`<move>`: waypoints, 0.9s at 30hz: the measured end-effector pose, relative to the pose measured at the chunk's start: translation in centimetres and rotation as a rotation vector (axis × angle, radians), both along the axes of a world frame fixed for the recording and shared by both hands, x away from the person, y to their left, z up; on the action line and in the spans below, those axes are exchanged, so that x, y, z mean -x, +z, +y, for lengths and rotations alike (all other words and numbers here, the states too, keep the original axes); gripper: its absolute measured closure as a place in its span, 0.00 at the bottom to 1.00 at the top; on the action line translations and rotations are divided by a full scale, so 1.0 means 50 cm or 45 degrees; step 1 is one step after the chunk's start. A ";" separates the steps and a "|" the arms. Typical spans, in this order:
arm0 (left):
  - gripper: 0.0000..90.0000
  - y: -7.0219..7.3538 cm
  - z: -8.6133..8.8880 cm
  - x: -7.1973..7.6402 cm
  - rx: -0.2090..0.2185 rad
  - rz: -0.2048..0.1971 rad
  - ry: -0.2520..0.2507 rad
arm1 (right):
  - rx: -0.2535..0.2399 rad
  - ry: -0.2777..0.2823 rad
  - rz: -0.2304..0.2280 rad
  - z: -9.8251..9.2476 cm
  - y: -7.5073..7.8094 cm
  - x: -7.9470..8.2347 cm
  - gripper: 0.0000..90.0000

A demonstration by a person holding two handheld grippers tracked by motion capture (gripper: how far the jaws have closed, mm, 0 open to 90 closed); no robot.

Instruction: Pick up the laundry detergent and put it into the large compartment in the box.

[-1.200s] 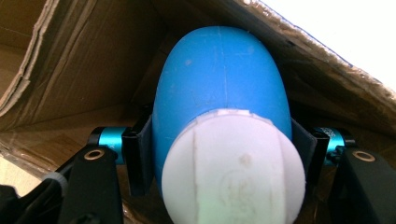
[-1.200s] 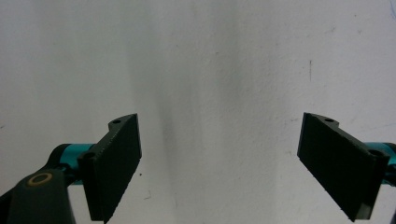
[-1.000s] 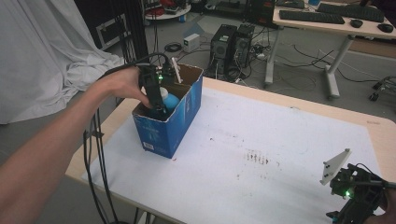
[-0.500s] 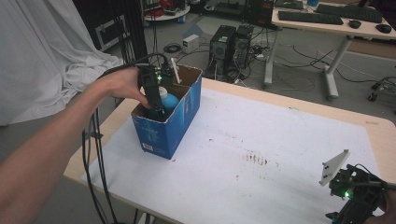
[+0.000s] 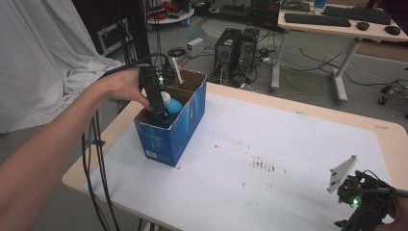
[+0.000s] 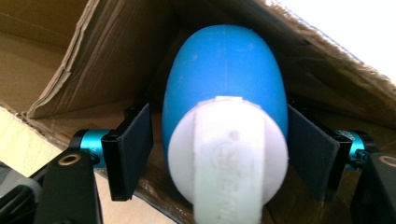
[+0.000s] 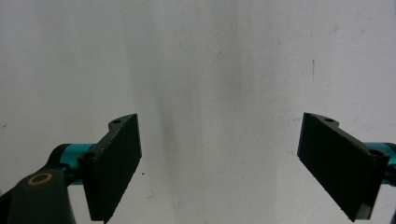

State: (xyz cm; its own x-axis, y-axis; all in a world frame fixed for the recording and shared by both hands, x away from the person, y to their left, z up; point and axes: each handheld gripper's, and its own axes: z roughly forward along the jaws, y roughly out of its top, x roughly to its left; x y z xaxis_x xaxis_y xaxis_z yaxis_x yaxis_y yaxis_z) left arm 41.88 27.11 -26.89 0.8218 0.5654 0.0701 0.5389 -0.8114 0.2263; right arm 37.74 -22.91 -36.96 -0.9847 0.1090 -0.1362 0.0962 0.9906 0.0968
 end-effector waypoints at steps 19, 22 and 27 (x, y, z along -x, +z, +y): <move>0.30 0.095 -0.013 0.005 -0.008 -0.111 -0.020 | 0.002 -0.005 0.002 -0.001 0.000 -0.001 0.14; 0.30 0.109 -0.022 0.010 0.007 -0.128 -0.039 | 0.000 -0.005 0.003 -0.003 0.001 -0.001 0.14; 0.24 0.130 -0.051 0.020 0.021 -0.161 -0.083 | -0.005 -0.007 0.005 -0.003 0.001 -0.001 0.14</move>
State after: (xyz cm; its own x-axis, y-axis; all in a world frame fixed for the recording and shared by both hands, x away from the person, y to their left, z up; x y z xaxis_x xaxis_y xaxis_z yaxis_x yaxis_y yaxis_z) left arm 40.88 24.57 -20.38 0.8420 0.5133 0.1662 0.4518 -0.8392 0.3027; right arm 37.77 -23.05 -36.91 -0.9846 0.1145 -0.1321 0.1017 0.9898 0.0999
